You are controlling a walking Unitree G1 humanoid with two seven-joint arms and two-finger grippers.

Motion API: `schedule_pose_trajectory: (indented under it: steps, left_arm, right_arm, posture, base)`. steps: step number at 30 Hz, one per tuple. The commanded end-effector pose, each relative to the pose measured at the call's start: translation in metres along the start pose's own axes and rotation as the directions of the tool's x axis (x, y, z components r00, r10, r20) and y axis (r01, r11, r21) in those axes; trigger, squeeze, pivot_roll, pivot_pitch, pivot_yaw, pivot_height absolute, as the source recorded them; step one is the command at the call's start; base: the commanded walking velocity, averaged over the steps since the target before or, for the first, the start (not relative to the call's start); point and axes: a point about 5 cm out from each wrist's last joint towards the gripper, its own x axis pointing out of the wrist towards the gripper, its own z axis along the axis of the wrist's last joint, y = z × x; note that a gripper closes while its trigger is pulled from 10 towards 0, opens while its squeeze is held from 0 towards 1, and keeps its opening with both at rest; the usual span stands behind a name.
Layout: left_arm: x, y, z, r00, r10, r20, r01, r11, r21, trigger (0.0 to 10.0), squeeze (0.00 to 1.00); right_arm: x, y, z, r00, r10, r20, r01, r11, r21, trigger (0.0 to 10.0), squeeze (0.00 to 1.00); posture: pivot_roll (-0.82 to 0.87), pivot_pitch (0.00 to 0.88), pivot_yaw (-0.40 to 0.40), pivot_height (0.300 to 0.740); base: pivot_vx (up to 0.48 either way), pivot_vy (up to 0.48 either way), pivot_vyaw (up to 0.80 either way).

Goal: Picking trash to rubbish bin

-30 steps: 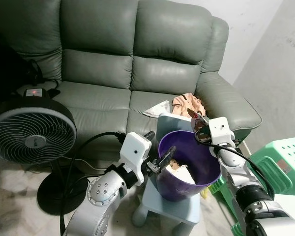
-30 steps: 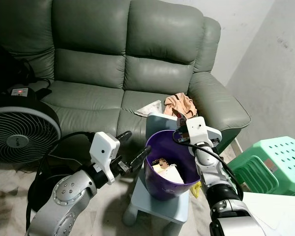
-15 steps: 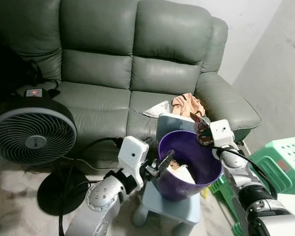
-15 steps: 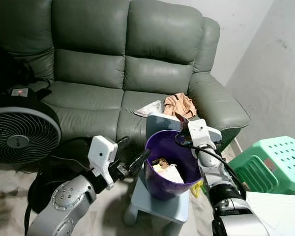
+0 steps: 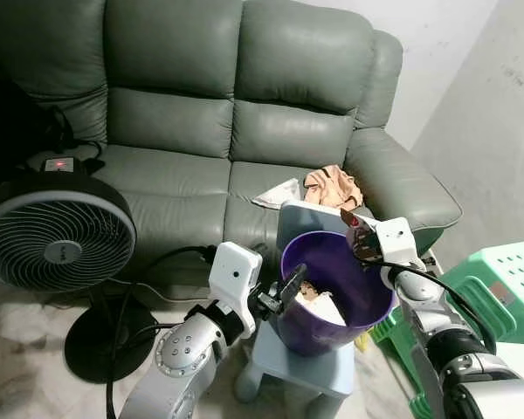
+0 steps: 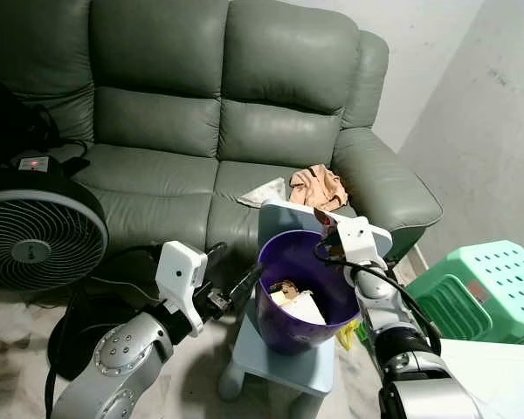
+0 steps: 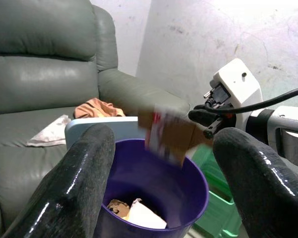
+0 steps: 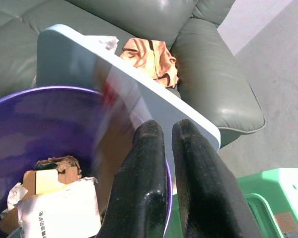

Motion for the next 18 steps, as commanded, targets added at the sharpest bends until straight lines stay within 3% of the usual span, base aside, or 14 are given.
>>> schedule_pose_trajectory:
  steps: [1,18]
  left_arm:
    - [0.0023,-0.0004,0.0023,1.000,0.011,0.008,-0.012,1.000,0.008,10.0,0.00]
    - [0.0045,0.0025,0.0050,1.000,0.020,0.019,-0.020,1.000,0.011,10.0,0.00]
  right_arm:
    - [0.0014,-0.0113,0.0023,0.999,-0.032,-0.011,0.032,0.999,-0.005,10.0,1.00]
    - [0.0022,-0.0099,0.0055,1.000,-0.012,0.006,0.012,1.000,-0.007,10.0,1.00]
  posture:
    - [0.04,0.000,-0.180,0.740]
    - [0.04,0.000,-0.181,0.740]
  base:
    - [0.000,0.000,0.00]
    - [0.000,0.000,0.00]
